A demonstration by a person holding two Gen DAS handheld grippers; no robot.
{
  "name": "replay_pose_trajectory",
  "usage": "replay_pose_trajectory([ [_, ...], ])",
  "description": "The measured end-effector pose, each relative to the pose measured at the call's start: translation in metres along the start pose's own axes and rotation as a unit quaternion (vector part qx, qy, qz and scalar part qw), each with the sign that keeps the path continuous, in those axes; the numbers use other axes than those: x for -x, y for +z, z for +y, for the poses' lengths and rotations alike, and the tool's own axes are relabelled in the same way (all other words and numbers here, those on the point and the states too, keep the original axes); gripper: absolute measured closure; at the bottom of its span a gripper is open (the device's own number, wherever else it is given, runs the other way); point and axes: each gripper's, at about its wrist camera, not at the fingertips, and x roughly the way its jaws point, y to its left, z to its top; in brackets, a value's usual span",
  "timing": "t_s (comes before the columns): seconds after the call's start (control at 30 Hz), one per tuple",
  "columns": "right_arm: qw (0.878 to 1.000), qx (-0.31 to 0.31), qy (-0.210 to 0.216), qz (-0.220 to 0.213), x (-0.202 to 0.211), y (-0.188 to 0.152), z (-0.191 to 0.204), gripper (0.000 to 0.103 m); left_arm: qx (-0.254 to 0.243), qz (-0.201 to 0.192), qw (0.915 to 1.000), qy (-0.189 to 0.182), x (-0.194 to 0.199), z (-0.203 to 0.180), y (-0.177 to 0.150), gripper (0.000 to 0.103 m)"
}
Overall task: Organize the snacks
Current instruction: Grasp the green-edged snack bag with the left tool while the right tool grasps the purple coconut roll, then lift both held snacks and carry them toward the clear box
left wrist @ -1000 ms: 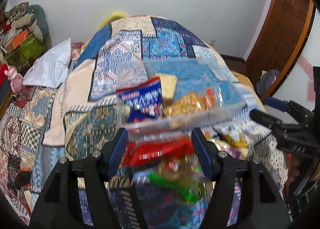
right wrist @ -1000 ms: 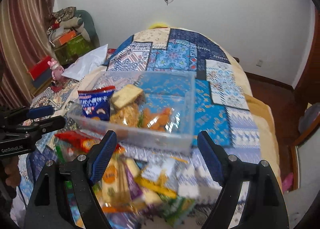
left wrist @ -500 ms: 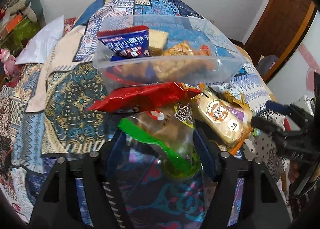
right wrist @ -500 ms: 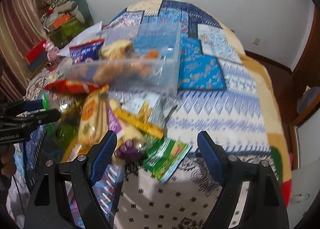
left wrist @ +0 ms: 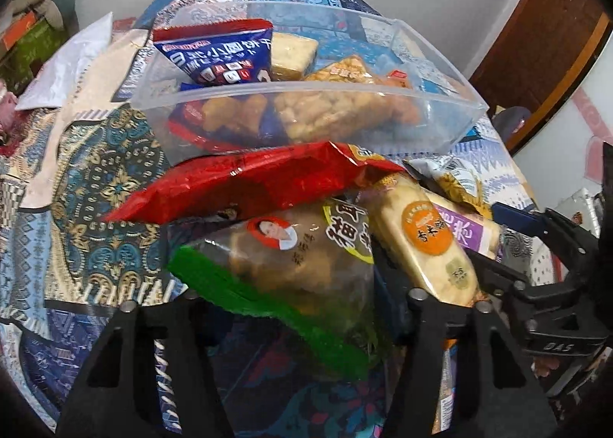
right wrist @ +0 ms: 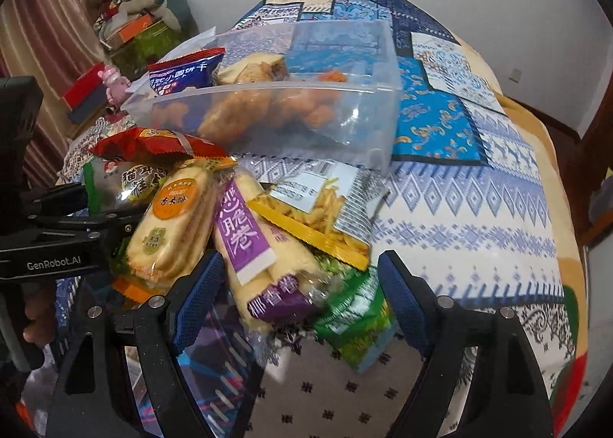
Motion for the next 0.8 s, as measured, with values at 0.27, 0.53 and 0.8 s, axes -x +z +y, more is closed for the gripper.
replay_pose_trajectory([
  [0.27, 1.000, 0.017, 0.004, -0.005, -0.006, 0.001, 0.014, 0.034, -0.016, -0.009, 0.9998, 0.011, 0.006, -0.003, -0.004, 0.058],
  [0.53, 0.999, 0.044, 0.019, -0.002, 0.006, -0.007, 0.026, 0.066, -0.014, -0.021, 0.9996, 0.013, 0.027, 0.000, -0.009, 0.059],
  [0.8, 0.998, 0.059, 0.021, 0.018, 0.010, -0.016, 0.035, 0.062, -0.013, -0.036, 0.9992, 0.010, 0.047, 0.005, -0.010, 0.059],
])
